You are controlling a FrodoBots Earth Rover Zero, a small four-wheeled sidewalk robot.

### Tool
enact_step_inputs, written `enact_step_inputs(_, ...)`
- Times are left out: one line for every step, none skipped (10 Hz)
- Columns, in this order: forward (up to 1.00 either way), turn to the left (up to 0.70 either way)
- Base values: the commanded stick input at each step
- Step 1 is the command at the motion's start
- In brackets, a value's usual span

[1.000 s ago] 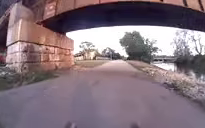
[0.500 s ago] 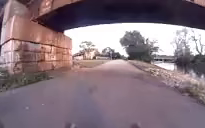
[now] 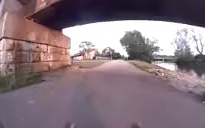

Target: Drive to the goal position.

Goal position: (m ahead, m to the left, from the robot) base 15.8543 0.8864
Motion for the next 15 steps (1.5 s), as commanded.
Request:
enact_step_inputs(1.00, 0.00)
enact_step_inputs(1.00, 0.00)
enact_step_inputs(1.00, 0.09)
enact_step_inputs(1.00, 0.26)
enact_step_inputs(1.00, 0.40)
enact_step_inputs(1.00, 0.20)
enact_step_inputs(1.00, 0.00)
enact_step_inputs(1.00, 0.00)
enact_step_inputs(1.00, 0.00)
enact_step_inputs(1.00, 0.00)
enact_step_inputs(1.00, 0.00)
enact_step_inputs(1.00, 0.00)
enact_step_inputs(1.00, 0.00)
enact_step_inputs(1.00, 0.00)
enact_step_inputs(1.00, 0.00)
